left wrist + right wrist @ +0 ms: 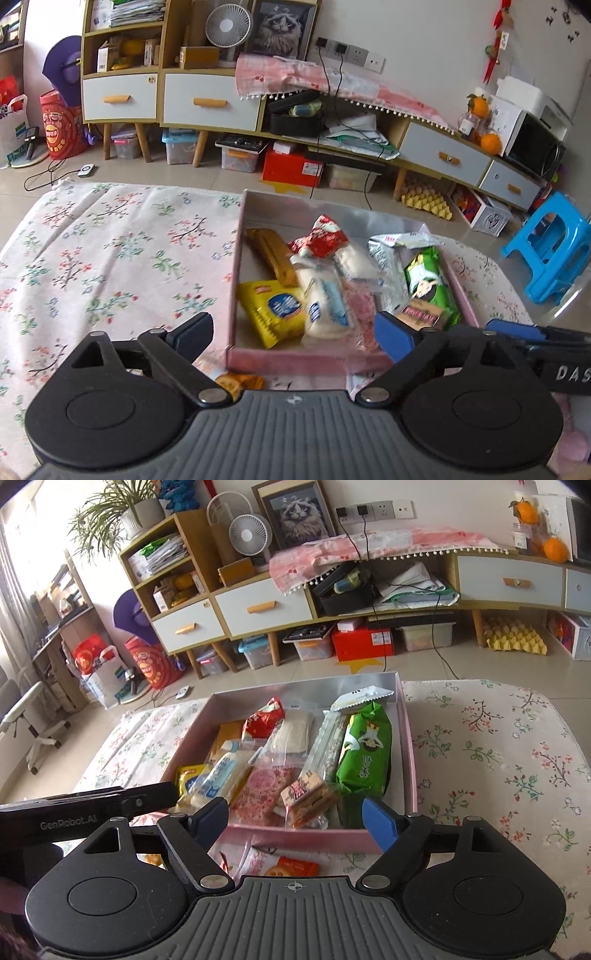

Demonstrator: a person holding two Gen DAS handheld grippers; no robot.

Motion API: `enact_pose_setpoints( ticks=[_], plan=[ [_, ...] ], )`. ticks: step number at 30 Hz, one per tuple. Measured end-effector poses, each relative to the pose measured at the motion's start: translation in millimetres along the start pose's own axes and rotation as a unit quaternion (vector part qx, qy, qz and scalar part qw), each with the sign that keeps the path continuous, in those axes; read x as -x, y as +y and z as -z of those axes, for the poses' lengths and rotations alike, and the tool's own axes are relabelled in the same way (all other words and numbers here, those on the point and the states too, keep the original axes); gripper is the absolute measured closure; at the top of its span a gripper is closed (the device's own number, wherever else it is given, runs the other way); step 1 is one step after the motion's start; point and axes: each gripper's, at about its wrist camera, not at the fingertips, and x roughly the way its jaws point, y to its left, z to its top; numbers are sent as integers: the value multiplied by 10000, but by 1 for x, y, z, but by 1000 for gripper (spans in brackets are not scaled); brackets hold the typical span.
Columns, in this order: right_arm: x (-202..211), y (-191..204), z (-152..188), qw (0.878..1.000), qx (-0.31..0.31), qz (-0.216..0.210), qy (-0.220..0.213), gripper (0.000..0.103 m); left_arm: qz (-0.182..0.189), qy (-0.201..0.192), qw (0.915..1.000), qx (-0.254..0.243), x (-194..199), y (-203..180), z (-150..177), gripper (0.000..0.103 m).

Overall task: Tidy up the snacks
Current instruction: 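Open both grippers over the pink box and withdraw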

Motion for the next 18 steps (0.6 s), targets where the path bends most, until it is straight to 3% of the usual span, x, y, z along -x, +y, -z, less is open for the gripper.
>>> enact_pose_setpoints(
  ticks=[18],
  plan=[
    [21,6,32,9970,663,366,143,19,-344,482,9979,-269,10,36,29,1]
  ],
)
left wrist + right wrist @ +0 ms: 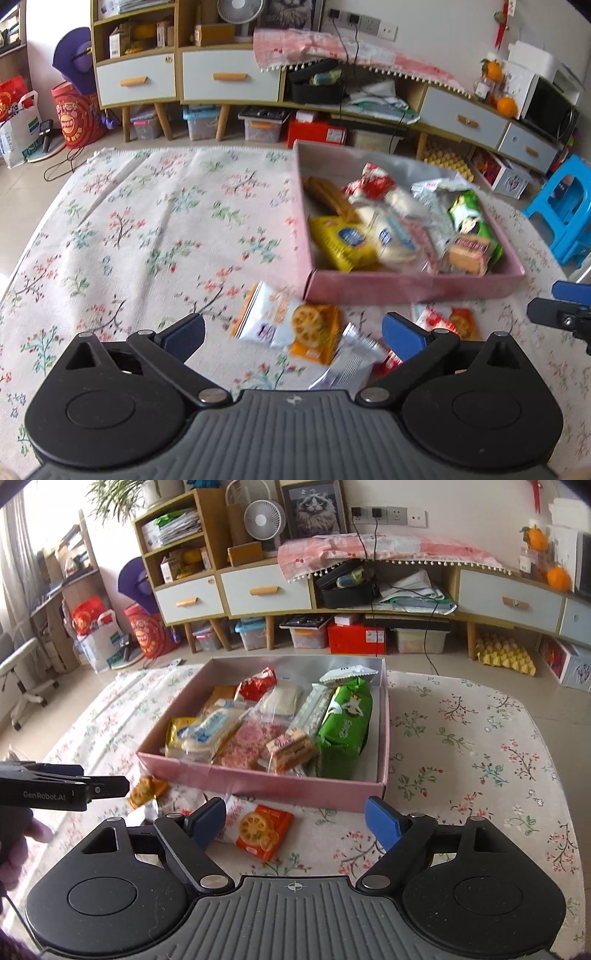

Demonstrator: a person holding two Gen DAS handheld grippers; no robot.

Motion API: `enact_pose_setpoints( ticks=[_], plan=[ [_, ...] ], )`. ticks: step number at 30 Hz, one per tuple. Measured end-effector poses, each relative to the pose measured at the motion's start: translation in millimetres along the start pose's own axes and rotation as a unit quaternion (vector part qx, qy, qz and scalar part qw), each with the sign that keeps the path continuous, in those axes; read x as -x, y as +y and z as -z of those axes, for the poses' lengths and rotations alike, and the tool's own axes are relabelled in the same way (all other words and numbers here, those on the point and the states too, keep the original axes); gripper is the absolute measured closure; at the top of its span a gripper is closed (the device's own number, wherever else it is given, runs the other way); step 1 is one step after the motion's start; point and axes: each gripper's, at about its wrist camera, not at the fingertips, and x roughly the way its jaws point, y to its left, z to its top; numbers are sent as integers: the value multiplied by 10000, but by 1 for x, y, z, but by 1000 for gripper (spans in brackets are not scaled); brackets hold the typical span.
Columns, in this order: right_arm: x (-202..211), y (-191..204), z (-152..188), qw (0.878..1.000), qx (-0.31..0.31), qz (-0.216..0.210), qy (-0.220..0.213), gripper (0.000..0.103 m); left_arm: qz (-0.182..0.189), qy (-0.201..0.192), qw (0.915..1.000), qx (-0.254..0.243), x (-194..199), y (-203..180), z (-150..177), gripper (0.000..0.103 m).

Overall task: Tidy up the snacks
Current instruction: 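Grasp the silver sachet with the left gripper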

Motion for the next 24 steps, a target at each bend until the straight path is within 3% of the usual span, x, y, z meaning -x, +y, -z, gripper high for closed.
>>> enact_pose_setpoints(
  ticks=[9,12,15,21,24],
  plan=[
    [-9,10,16,9992,312,143,192,19,-32,397,9983,-425,-7,0,23,1],
    [-15,13,20,9987,379,181,283,19,-32,515,9968,-607,-10,-4,30,6],
    [-20,17,22,9984,418,162,342,19,91,660,9954,-689,-14,-8,34,17],
    [-41,25,26,9966,670,91,475,19,177,528,9932,-1021,-15,-19,32,31],
    [-53,28,28,9954,837,-4,465,19,225,465,9927,-1091,-15,-21,30,48]
  ],
)
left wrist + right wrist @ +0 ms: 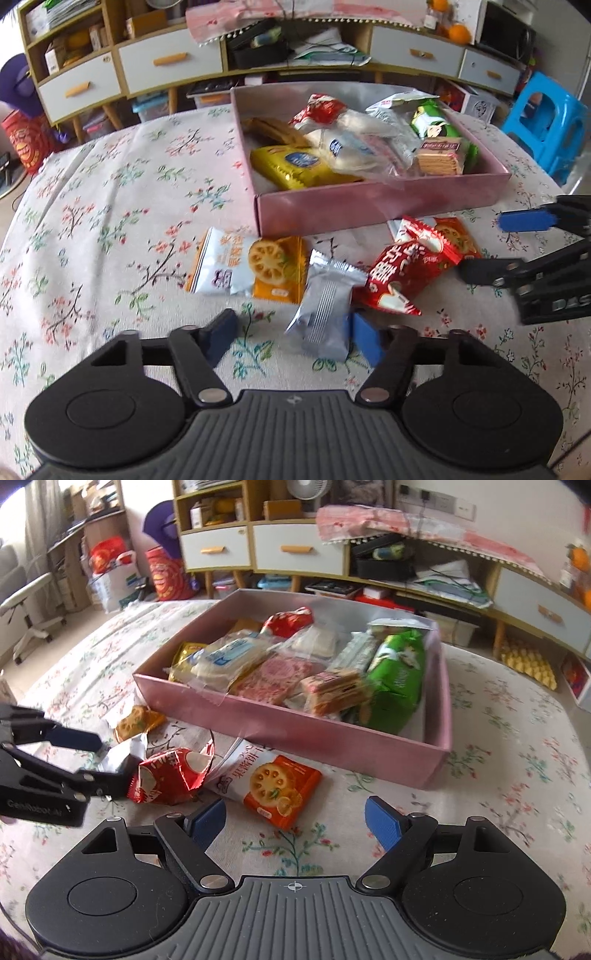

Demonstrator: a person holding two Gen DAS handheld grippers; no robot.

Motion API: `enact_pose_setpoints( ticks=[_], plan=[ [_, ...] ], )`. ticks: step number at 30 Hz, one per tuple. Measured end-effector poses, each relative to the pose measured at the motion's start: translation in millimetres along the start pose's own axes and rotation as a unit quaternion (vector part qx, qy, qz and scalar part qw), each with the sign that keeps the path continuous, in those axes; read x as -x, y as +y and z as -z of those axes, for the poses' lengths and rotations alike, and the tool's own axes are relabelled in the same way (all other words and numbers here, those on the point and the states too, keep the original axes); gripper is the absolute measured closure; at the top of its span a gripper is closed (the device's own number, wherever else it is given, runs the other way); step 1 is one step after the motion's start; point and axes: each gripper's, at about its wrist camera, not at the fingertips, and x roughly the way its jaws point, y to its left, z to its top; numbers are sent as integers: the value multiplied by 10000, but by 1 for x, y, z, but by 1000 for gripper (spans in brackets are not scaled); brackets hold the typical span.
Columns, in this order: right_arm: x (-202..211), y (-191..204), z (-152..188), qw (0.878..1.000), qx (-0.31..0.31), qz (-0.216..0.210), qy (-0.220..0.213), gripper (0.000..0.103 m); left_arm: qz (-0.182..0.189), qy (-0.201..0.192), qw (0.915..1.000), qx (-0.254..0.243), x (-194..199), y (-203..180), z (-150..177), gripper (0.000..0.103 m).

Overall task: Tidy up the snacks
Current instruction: 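Grasp the silver sachet with the left gripper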

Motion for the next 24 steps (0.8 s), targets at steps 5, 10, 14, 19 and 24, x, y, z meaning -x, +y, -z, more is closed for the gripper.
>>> enact_pose_setpoints(
  ticks=[5,10,14,19,24],
  plan=[
    [-16,0,2,9998,146,-66,-130,15,98,20,9999,27,1,2,-4,73],
    [-18,6,3,9987,359,-174,-301,17,133,83,9998,137,0,9,-6,76],
    [-17,16,5,9979,415,-266,-420,26,124,166,9993,315,2,15,-6,78],
    [-10,28,5,9966,606,-354,-426,46,58,194,9990,391,5,22,-1,78],
    [-3,34,11,9960,718,-380,-367,49,-37,193,9990,390,9,26,5,78]
  ],
)
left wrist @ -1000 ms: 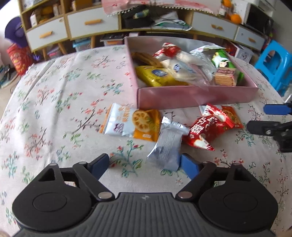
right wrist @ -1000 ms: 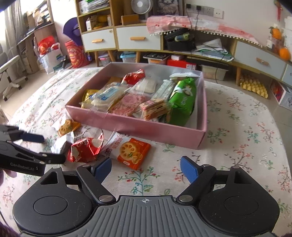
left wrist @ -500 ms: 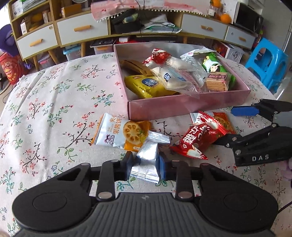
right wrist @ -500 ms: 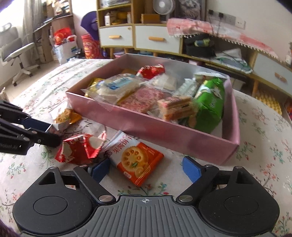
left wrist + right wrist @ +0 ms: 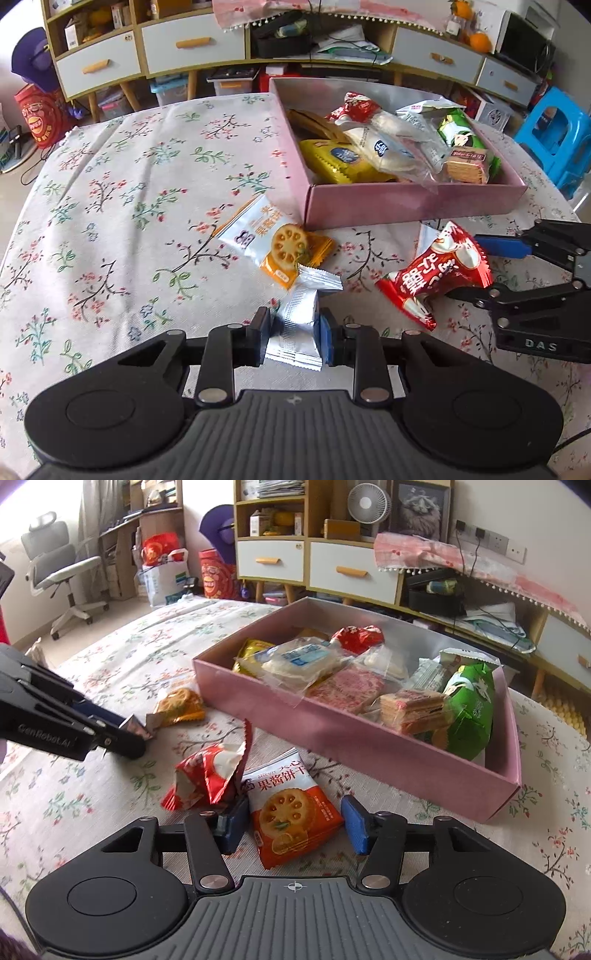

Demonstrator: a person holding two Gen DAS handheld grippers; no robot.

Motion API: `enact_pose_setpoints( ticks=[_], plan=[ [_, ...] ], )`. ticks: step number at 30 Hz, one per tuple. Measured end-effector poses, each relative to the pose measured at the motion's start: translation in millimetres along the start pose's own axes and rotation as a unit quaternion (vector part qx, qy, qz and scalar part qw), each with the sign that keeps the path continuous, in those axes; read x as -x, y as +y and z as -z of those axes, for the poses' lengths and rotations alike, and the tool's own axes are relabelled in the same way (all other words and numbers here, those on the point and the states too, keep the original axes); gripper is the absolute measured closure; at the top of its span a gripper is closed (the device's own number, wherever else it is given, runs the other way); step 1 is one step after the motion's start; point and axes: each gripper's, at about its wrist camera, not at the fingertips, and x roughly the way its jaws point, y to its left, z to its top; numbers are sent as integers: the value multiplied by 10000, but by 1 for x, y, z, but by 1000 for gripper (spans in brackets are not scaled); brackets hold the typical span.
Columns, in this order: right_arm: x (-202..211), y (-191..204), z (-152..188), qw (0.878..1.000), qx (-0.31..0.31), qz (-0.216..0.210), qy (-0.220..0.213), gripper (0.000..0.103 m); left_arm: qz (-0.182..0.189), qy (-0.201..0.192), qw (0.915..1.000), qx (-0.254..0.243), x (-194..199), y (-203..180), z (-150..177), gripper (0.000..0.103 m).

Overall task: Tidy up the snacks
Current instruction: 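Grasp the silver sachet with the left gripper, then grasp the orange biscuit pack with the right gripper while the left lifts the sachet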

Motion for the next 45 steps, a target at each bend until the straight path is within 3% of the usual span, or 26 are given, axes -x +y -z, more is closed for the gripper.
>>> enact_pose_setpoints(
  ticks=[8,15,18,20,23,25,30,34,35,37,39,45],
  plan=[
    [15,4,7,9994,-16,181,294,49,32,39,9999,-92,7,0,10,77],
    [28,-14,16,9941,-739,344,714,48,227,52,9994,-243,12,3,18,75],
    [34,-12,20,9945,-730,244,706,44,333,34,9989,-318,13,1,21,66],
    [34,-10,23,9957,-606,192,680,37,410,14,9984,-391,13,-1,23,55],
    [33,-7,28,9973,-337,295,580,27,452,-46,9977,-505,12,-5,26,47],
    [32,-6,29,9980,-258,305,489,26,470,-81,9972,-577,11,-7,28,45],
    [31,-5,31,9989,-236,230,323,26,467,-142,9967,-649,9,-7,27,46],
    [30,-3,33,9987,-392,210,251,26,304,-143,9973,-654,11,-8,27,60],
    [30,-2,33,9987,-406,218,234,27,294,-143,9976,-617,11,-7,27,69],
    [30,0,32,9988,-405,177,224,36,274,-126,9982,-520,12,-5,25,73],
    [31,3,29,9990,-356,90,236,61,257,-120,9989,-373,12,-3,23,76],
    [32,6,18,9979,-545,-55,341,63,215,-153,9996,-64,17,3,16,77]
  ],
)
